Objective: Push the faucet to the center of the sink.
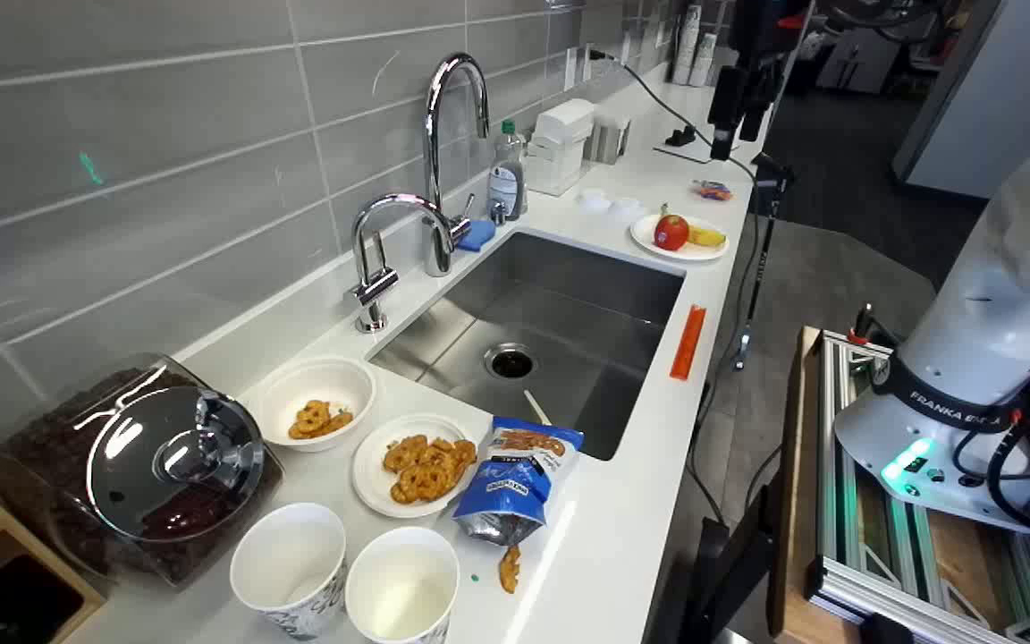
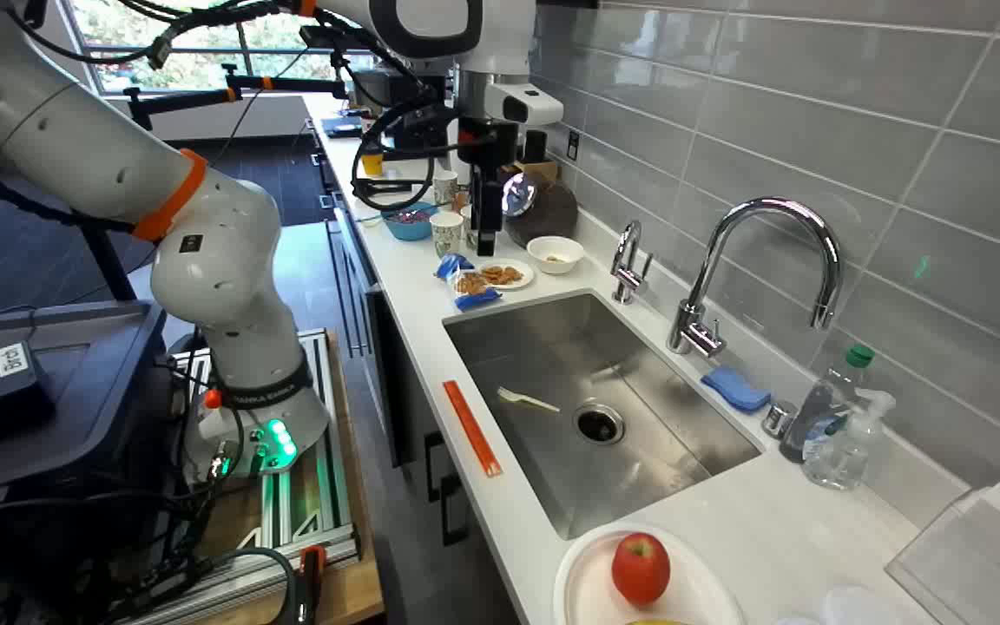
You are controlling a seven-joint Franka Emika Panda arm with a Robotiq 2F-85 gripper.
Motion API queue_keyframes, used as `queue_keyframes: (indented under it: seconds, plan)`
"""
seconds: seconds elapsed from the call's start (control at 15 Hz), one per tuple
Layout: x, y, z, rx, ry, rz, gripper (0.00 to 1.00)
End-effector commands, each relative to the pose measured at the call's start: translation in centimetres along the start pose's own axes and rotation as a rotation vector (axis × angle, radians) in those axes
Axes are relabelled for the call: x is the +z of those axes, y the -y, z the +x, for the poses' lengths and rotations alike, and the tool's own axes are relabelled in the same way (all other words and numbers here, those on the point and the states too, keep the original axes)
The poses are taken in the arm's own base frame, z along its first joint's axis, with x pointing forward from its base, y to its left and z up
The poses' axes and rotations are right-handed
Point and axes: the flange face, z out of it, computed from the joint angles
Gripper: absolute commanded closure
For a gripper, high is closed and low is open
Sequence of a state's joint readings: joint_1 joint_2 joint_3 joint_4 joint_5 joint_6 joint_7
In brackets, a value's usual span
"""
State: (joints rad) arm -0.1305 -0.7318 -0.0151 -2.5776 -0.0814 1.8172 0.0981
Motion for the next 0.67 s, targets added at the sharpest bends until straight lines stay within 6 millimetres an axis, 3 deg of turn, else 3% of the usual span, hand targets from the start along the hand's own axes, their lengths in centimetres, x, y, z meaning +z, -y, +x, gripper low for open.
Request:
queue_keyframes:
  seconds: [0.0,0.4,0.6]
  plan:
    - [-0.1,0.0,0.0,0.000,0.001,0.000,0.00]
    - [-0.1,0.0,0.0,0.000,0.001,0.000,0.00]
    - [-1.3,-0.7,2.6,-0.065,-0.092,-0.013,0.00]
